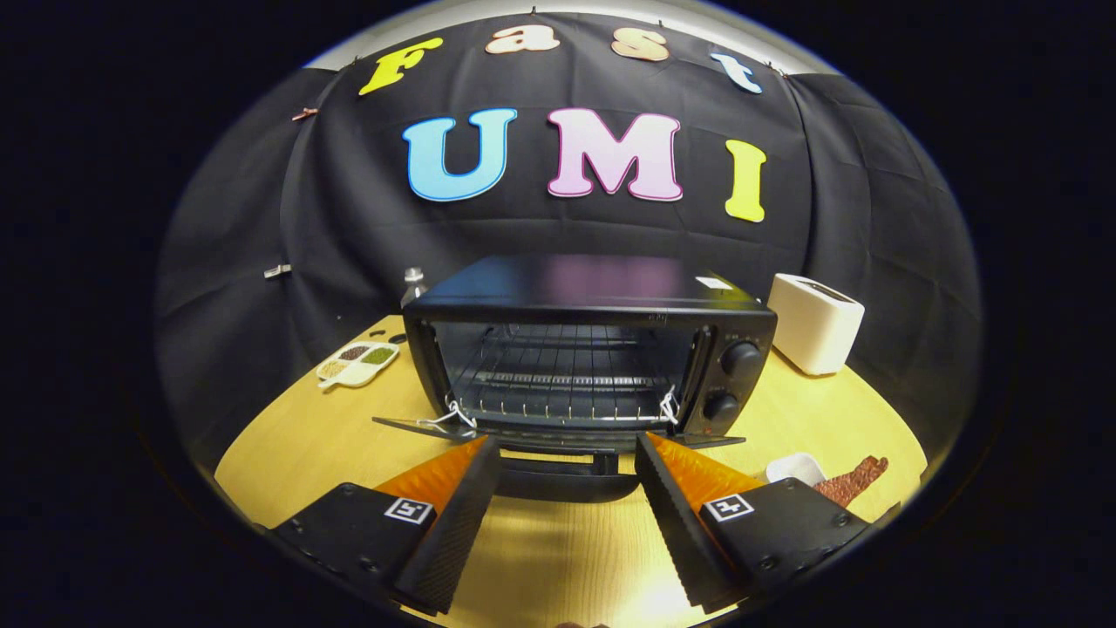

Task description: Open the toaster oven, put the food inside, and close the toaster oven door.

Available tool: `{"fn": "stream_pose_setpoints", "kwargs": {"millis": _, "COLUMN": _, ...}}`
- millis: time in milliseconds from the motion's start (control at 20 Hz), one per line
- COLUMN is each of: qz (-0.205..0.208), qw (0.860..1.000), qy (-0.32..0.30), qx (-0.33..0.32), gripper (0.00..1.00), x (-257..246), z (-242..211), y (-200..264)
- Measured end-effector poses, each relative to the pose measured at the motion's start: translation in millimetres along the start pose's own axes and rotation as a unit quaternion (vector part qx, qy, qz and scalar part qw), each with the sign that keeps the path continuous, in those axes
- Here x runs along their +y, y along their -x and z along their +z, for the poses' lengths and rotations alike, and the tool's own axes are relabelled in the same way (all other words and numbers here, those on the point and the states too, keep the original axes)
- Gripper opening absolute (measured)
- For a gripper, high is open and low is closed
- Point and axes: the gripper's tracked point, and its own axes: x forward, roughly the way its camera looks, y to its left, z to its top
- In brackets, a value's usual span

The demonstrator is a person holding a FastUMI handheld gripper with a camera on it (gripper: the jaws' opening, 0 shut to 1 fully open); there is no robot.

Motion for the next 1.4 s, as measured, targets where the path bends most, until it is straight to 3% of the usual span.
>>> {"fn": "stream_pose_setpoints", "kwargs": {"millis": 400, "qz": 0.008, "qw": 0.997, "qy": -0.002, "qx": 0.081, "gripper": 0.98, "x": -11.9, "z": -76.1, "y": 10.4}}
{"fn": "stream_pose_setpoints", "kwargs": {"millis": 700, "qz": -0.005, "qw": 0.997, "qy": -0.007, "qx": 0.07, "gripper": 0.98, "x": -57.3, "z": -39.5, "y": 52.2}}
{"fn": "stream_pose_setpoints", "kwargs": {"millis": 950, "qz": -0.033, "qw": 0.998, "qy": -0.006, "qx": 0.052, "gripper": 0.98, "x": -124.6, "z": 12.4, "y": 83.3}}
{"fn": "stream_pose_setpoints", "kwargs": {"millis": 1400, "qz": -0.038, "qw": 0.996, "qy": -0.028, "qx": 0.071, "gripper": 0.98, "x": -235.3, "z": 46.6, "y": 76.6}}
